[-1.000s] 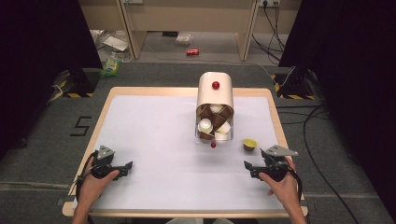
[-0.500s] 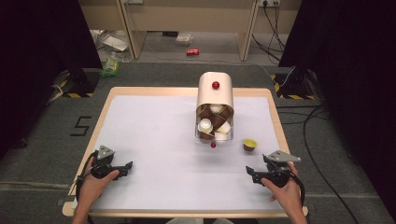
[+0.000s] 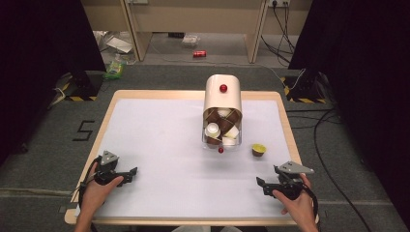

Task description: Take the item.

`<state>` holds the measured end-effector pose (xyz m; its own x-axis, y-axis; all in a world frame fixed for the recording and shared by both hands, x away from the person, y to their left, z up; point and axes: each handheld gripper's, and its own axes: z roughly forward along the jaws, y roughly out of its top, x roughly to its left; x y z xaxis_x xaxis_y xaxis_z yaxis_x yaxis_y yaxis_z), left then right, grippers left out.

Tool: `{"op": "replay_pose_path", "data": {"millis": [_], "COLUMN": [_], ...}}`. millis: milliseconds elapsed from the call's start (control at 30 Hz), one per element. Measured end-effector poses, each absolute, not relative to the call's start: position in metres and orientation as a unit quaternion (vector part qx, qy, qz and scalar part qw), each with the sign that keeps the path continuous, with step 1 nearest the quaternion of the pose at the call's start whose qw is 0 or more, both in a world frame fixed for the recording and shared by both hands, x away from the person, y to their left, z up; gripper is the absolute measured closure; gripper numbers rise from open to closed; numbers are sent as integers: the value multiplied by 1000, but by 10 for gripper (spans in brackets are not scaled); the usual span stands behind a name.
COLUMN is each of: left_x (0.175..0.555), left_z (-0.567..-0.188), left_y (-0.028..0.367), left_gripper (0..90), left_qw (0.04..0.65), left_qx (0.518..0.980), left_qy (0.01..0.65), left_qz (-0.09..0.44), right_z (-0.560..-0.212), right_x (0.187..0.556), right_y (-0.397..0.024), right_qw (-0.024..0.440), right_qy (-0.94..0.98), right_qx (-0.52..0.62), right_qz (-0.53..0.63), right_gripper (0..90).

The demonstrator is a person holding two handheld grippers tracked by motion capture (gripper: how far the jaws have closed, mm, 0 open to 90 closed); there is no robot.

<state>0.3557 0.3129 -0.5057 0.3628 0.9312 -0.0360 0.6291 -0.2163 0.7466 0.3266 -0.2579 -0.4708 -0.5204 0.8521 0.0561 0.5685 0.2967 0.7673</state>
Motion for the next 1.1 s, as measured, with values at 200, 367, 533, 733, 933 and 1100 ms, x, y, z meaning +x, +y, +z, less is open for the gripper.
{"op": "replay_pose_path", "data": {"millis": [200, 367, 533, 733, 933, 1100], "left_x": [356, 356, 356, 356, 356, 356], "left_z": [-506, -506, -506, -506, -506, -506], "left_y": [313, 313, 313, 313, 313, 313], "left_gripper": [110, 110, 110, 110, 110, 110], "left_qw": [347, 348, 347, 348, 348, 348], "left_qx": [749, 749, 749, 749, 749, 749], "left_qy": [521, 521, 521, 521, 521, 521], "left_qz": [217, 217, 217, 217, 217, 217], "right_z": [-478, -480, -482, -482, -484, -486], "right_x": [320, 315, 310, 303, 295, 290], "right_y": [-259, -259, -259, -260, -265, -269], "right_qw": [185, 183, 181, 181, 184, 184], "right_qy": [791, 795, 796, 796, 796, 796], "right_qx": [451, 450, 450, 450, 451, 454], "right_qz": [370, 363, 361, 361, 359, 355], "right_gripper": [162, 162, 162, 162, 161, 161]}}
